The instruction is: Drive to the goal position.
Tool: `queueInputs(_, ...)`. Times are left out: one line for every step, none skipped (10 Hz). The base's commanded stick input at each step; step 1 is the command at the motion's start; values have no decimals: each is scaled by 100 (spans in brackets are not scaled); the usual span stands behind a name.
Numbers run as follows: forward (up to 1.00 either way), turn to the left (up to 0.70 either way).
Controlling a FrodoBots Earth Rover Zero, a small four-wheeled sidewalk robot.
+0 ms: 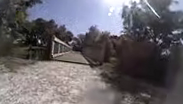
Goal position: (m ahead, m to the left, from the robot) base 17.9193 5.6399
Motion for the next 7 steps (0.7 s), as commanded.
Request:
queueInputs(70,0)
queueInputs(70,0)
queueInputs(70,0)
queueInputs(70,0)
queueInputs(70,0)
queueInputs(70,0)
queueInputs(70,0)
